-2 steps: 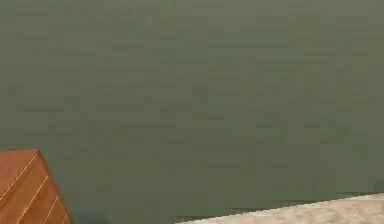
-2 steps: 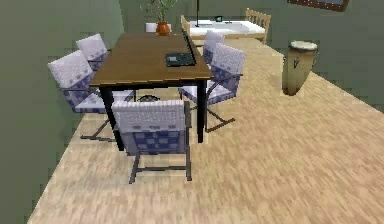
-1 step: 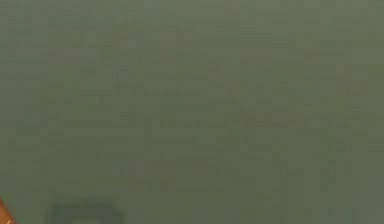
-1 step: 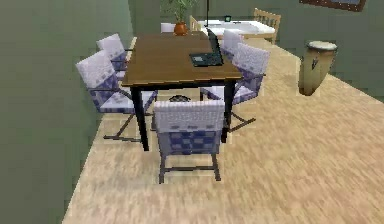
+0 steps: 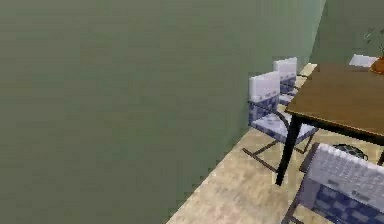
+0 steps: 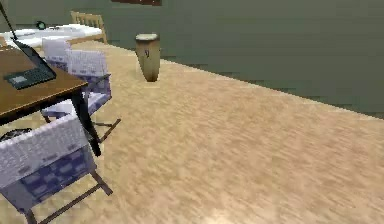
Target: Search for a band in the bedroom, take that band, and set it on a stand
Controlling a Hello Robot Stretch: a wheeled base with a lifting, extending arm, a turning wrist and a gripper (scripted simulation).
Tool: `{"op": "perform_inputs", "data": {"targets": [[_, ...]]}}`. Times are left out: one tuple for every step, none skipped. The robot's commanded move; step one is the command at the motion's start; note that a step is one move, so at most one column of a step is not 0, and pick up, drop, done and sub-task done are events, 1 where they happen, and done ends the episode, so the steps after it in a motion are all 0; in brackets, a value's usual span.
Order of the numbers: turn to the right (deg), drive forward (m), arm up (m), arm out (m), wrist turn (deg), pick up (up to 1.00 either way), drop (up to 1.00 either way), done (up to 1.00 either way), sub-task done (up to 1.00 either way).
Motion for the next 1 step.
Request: {"op": "perform_inputs", "data": {"targets": [[45.0, 0.0, 0.0, 0.0, 0.0, 0.0, 0.0, 0.0, 0.0]]}}
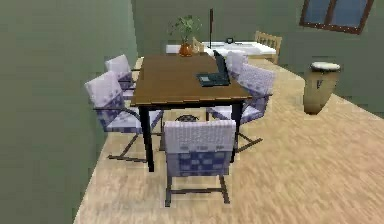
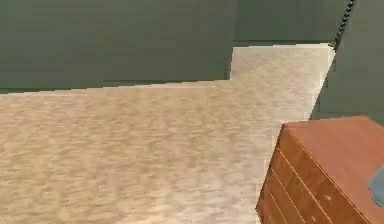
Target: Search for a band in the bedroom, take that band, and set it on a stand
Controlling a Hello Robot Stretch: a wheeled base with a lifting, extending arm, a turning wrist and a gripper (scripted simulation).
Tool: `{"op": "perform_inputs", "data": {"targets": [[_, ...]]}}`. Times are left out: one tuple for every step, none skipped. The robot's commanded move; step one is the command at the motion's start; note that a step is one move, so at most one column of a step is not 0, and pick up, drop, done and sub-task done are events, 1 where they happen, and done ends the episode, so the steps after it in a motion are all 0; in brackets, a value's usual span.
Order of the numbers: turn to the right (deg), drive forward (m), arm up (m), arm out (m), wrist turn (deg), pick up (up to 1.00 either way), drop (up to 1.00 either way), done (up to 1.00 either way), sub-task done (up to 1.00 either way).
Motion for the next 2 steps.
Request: {"op": "perform_inputs", "data": {"targets": [[45.0, 0.0, 0.0, 0.0, 0.0, 0.0, 0.0, 0.0, 0.0], [24.0, 0.0, 0.0, 0.0, 0.0, 0.0, 0.0, 0.0, 0.0]]}}
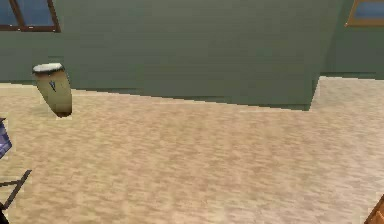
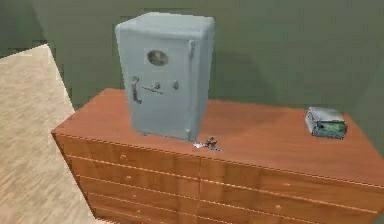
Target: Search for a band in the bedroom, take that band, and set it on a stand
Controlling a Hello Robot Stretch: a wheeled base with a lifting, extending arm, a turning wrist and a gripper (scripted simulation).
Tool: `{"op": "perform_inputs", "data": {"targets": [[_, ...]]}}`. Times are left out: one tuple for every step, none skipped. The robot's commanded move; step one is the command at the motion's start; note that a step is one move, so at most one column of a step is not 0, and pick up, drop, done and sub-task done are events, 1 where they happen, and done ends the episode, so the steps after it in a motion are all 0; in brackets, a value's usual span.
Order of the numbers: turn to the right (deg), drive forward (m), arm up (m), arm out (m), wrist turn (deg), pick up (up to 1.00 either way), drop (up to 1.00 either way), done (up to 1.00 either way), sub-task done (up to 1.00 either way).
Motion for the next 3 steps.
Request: {"op": "perform_inputs", "data": {"targets": [[3.0, 0.0, 0.0, 0.0, 0.0, 0.0, 0.0, 0.0, 0.0], [45.0, 0.0, 0.0, 0.0, 0.0, 0.0, 0.0, 0.0, 0.0], [45.0, 0.0, 0.0, 0.0, 0.0, 0.0, 0.0, 0.0, 0.0]]}}
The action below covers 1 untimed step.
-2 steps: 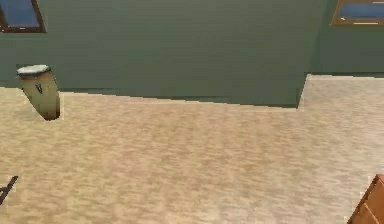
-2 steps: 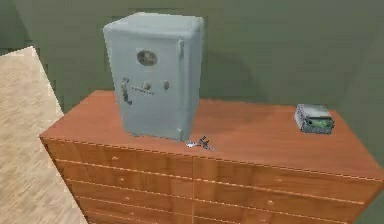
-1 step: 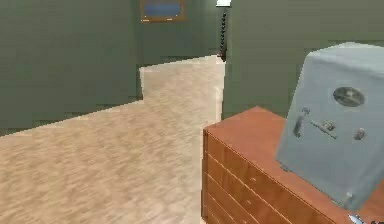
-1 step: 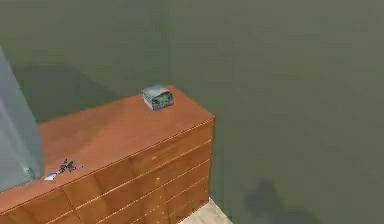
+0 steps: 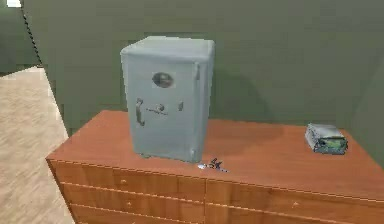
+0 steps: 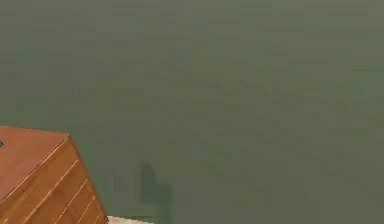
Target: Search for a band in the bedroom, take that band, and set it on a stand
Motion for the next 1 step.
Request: {"op": "perform_inputs", "data": {"targets": [[33.0, 0.0, 0.0, 0.0, 0.0, 0.0, 0.0, 0.0, 0.0]]}}
